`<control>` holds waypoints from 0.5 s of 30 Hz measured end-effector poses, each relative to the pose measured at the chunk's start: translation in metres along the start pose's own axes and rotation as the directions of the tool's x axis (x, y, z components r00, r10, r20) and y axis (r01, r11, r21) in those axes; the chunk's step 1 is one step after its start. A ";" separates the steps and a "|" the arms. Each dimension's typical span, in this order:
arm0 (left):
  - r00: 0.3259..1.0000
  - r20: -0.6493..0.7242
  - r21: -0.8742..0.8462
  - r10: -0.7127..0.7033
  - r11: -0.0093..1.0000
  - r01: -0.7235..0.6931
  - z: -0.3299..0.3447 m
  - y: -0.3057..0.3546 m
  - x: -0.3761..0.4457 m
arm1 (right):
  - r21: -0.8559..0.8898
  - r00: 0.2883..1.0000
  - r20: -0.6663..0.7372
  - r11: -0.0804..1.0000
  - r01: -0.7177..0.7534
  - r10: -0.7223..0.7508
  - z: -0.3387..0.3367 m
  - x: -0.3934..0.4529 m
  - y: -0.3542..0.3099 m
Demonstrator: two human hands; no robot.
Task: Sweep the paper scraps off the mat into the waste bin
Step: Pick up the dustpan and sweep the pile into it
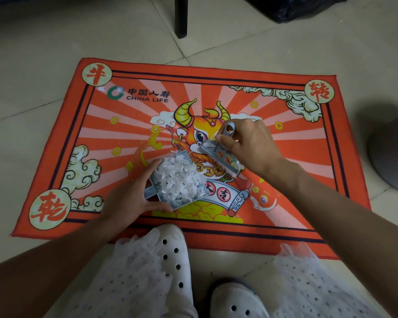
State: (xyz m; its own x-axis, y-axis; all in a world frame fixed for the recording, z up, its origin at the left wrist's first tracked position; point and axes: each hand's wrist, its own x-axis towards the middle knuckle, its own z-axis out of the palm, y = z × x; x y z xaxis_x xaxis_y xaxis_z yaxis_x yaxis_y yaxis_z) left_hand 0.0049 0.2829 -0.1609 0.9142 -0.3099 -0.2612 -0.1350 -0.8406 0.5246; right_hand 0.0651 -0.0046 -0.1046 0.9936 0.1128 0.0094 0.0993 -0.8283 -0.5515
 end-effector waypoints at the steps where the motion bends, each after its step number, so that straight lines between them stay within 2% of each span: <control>1: 1.000 0.006 0.010 0.010 1.000 -0.010 -0.001 0.001 0.000 | 0.000 1.000 0.010 1.000 0.005 -0.005 0.000 -0.001 -0.002; 9: 0.999 0.010 0.059 0.032 0.998 -0.032 -0.005 0.019 0.005 | 0.028 0.998 0.063 0.999 0.022 -0.024 -0.002 -0.006 -0.012; 15: 1.000 -0.012 -0.022 0.013 1.000 -0.013 0.009 0.014 0.001 | 0.042 0.997 0.074 0.998 0.036 -0.039 0.002 -0.011 -0.017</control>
State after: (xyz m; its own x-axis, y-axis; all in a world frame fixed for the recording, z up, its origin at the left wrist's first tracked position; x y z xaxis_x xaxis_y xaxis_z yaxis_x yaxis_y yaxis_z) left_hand 0.0006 0.2665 -0.1608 0.9168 -0.3156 -0.2447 -0.1388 -0.8263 0.5458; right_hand 0.0525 0.0094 -0.0971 0.9822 0.1851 -0.0306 0.1325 -0.7999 -0.5854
